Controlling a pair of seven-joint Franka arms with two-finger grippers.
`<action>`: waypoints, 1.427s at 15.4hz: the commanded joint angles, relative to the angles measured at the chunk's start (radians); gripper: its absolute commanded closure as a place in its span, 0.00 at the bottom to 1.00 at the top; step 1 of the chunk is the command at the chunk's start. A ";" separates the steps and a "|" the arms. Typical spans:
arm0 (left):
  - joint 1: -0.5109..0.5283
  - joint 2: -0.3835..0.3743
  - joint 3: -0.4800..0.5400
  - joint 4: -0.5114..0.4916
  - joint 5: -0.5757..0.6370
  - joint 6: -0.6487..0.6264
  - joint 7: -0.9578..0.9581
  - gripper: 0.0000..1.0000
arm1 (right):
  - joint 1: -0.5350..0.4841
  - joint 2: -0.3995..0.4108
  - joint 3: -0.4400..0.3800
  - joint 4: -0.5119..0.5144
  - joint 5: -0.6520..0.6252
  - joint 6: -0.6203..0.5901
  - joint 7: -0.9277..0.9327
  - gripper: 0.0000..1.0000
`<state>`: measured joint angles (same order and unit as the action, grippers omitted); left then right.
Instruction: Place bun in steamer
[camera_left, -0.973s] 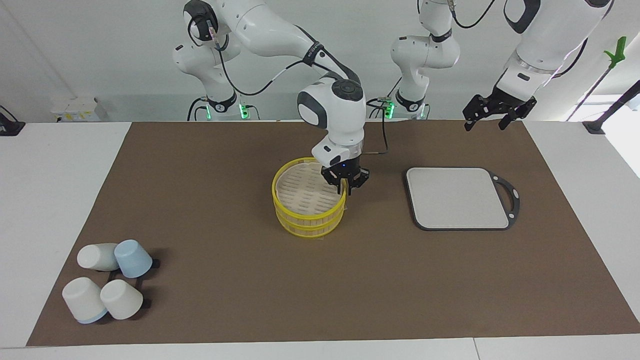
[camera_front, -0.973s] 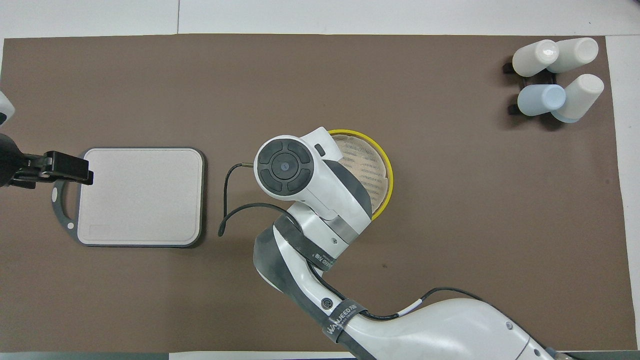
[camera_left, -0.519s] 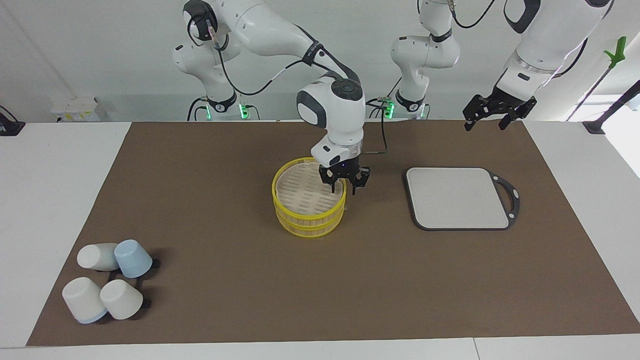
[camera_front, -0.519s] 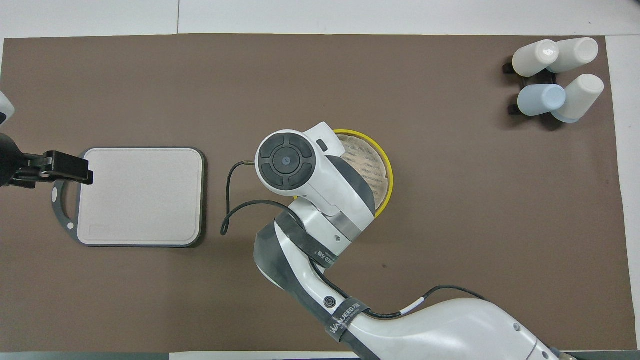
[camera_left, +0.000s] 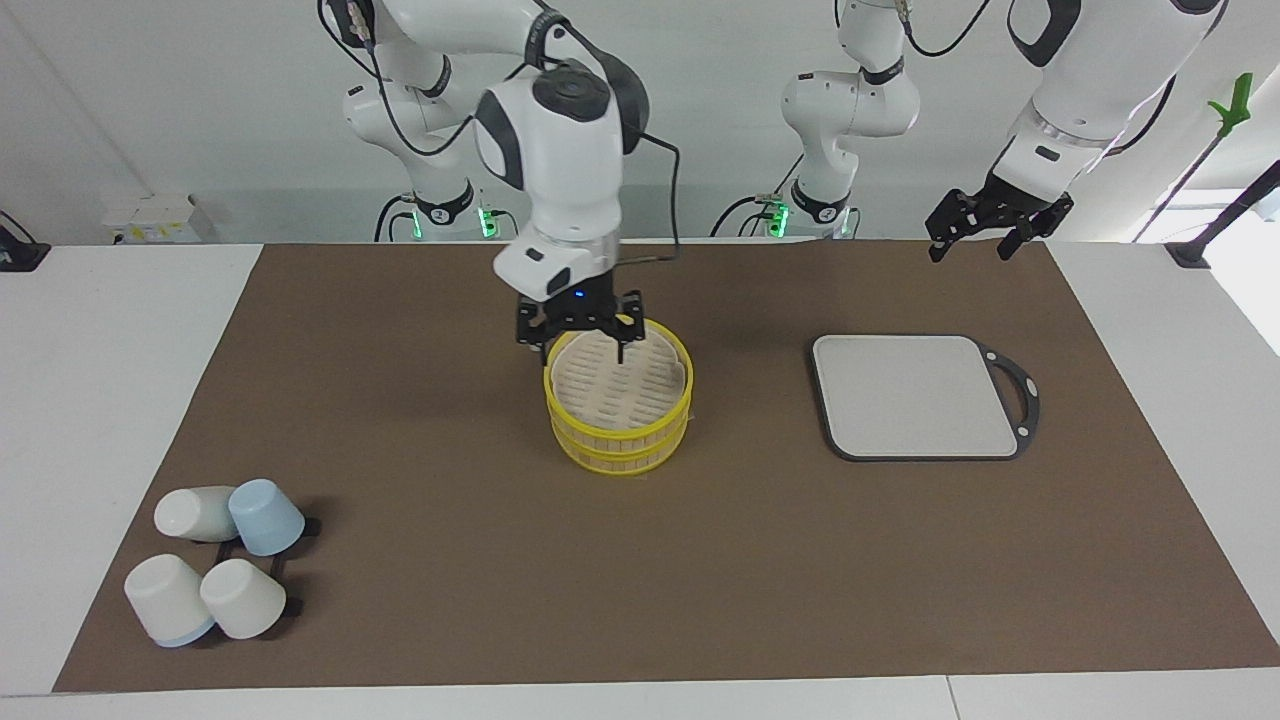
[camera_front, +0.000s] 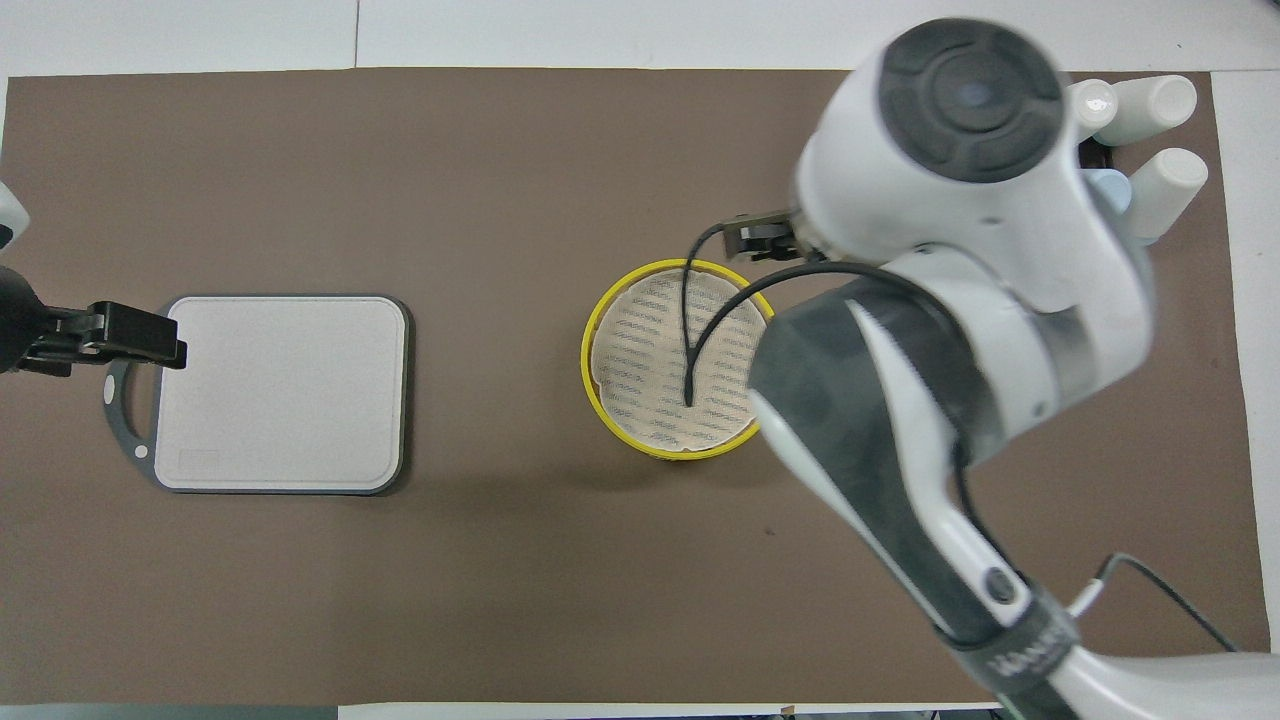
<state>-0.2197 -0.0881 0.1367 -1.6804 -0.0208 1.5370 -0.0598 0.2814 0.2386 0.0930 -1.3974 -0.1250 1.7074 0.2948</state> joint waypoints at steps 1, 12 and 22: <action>-0.015 -0.010 0.007 -0.001 0.015 0.008 0.000 0.00 | -0.140 -0.079 0.016 -0.035 0.015 -0.083 -0.152 0.00; -0.017 -0.009 0.006 0.001 0.015 0.008 -0.002 0.00 | -0.407 -0.202 0.014 -0.233 0.119 -0.005 -0.305 0.00; -0.017 -0.009 0.004 0.002 0.015 0.008 -0.002 0.00 | -0.409 -0.206 0.014 -0.236 0.125 -0.081 -0.299 0.00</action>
<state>-0.2257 -0.0883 0.1360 -1.6803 -0.0208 1.5380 -0.0598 -0.1116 0.0604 0.0981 -1.6017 -0.0197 1.6360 0.0123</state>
